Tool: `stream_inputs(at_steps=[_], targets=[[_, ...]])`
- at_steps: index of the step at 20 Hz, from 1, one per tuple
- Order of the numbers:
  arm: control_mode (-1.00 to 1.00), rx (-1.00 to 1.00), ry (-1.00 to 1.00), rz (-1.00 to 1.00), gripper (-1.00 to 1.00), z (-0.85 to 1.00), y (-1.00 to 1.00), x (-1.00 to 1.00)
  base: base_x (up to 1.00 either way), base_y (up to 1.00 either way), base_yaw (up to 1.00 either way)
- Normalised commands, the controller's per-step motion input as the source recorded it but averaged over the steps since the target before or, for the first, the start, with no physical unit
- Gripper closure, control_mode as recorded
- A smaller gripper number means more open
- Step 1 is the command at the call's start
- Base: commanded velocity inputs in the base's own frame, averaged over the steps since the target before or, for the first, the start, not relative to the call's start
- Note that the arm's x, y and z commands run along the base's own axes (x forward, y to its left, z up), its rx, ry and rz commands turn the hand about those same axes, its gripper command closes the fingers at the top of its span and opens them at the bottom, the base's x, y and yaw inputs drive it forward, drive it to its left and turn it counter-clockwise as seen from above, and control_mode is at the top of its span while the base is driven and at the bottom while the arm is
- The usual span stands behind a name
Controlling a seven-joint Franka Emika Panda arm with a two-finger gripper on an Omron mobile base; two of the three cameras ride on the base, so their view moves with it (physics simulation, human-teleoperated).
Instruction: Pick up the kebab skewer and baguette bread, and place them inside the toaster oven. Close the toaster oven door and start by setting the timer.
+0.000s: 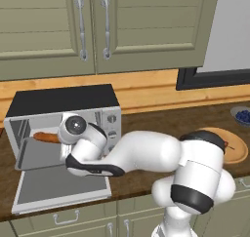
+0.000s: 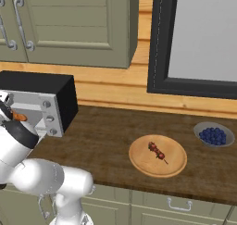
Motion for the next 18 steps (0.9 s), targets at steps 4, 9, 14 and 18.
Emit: stream_inputs(at_steps=[4,9,14,18], targets=[[-1.0,0.0,0.0,0.0,1.0,-0.06,0.0,0.12,0.0,0.0,0.0],[-1.0,0.0,0.0,0.0,1.0,-0.03,0.0,0.21,0.0,0.0,0.0],[-1.0,0.0,0.0,0.0,1.0,0.0,0.0,0.25,0.0,0.0,0.0],[-1.0,0.0,0.0,0.0,1.0,0.0,0.0,0.19,0.0,0.0,0.0]])
